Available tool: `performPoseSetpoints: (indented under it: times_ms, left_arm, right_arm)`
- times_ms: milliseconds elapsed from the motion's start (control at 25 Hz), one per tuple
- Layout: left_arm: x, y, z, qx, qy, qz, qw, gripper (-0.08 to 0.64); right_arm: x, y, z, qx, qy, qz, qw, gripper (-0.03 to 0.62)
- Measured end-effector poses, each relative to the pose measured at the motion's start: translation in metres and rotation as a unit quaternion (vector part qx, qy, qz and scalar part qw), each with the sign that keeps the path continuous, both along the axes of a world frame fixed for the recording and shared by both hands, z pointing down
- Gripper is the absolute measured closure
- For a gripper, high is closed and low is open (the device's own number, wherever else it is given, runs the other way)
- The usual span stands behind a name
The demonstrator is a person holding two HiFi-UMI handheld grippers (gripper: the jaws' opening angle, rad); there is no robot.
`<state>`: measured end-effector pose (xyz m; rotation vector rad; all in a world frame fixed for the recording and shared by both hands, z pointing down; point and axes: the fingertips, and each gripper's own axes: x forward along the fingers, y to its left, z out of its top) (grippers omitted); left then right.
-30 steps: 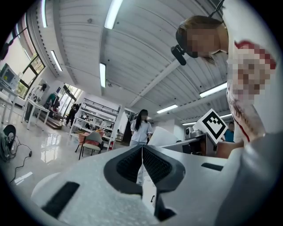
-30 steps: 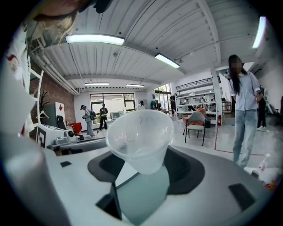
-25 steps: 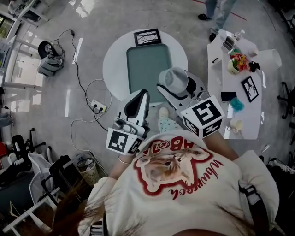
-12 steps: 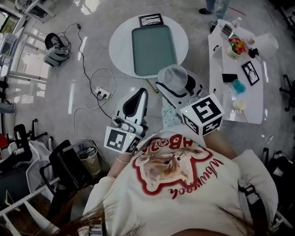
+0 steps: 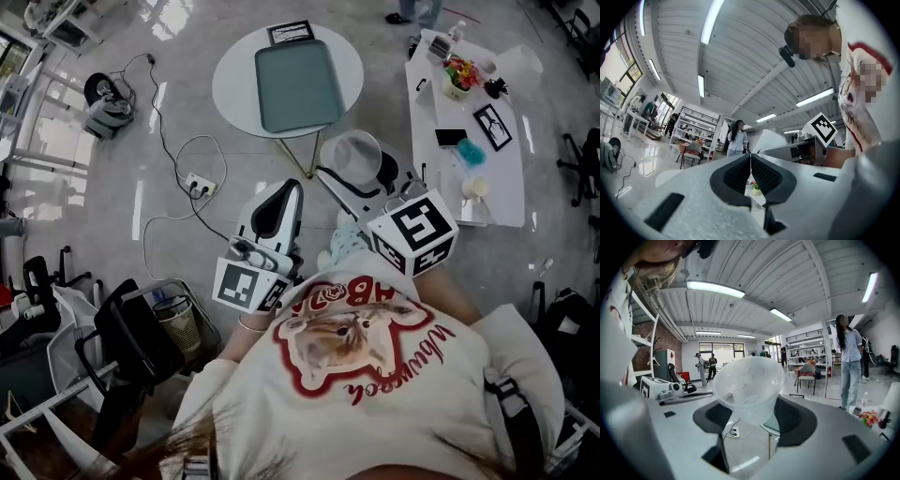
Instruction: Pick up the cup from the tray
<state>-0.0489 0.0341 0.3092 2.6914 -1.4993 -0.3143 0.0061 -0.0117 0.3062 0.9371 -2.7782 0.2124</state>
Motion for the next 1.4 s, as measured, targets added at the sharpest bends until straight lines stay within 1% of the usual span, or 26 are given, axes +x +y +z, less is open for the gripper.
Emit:
performPoseSetpoints:
  times_ms: [240, 360, 680, 840, 960, 1120, 1400]
  left_arm:
    - [0.014, 0.024, -0.001, 0.002, -0.004, 0.001, 1.0, 0.545]
    - [0.027, 0.036, -0.002, 0.001, -0.006, -0.002, 1.0, 0.545]
    - [0.091, 0.086, -0.004, 0.003, 0.001, -0.016, 0.9999, 0.545]
    - [0.121, 0.114, -0.005, 0.006, 0.005, -0.032, 0.9995, 0.545]
    - [0.139, 0.136, -0.004, 0.004, 0.007, -0.044, 0.999, 0.545]
    - [0.155, 0.16, -0.001, -0.002, -0.001, -0.044, 0.999, 0.545]
    - [0.169, 0.175, 0.0, -0.007, -0.011, -0.02, 0.9997, 0.545]
  right_arm:
    - [0.015, 0.025, -0.004, 0.006, -0.002, -0.001, 1.0, 0.301]
    - [0.031, 0.036, -0.005, 0.009, -0.001, 0.0, 1.0, 0.301]
    - [0.095, 0.088, -0.006, 0.013, 0.0, -0.007, 1.0, 0.301]
    - [0.129, 0.119, -0.001, 0.009, 0.004, -0.015, 1.0, 0.301]
    - [0.146, 0.142, 0.003, 0.005, 0.006, -0.025, 1.0, 0.301]
    - [0.157, 0.16, 0.005, 0.004, 0.006, -0.03, 1.0, 0.301]
    - [0.16, 0.173, -0.006, 0.015, -0.005, -0.024, 1.0, 0.301]
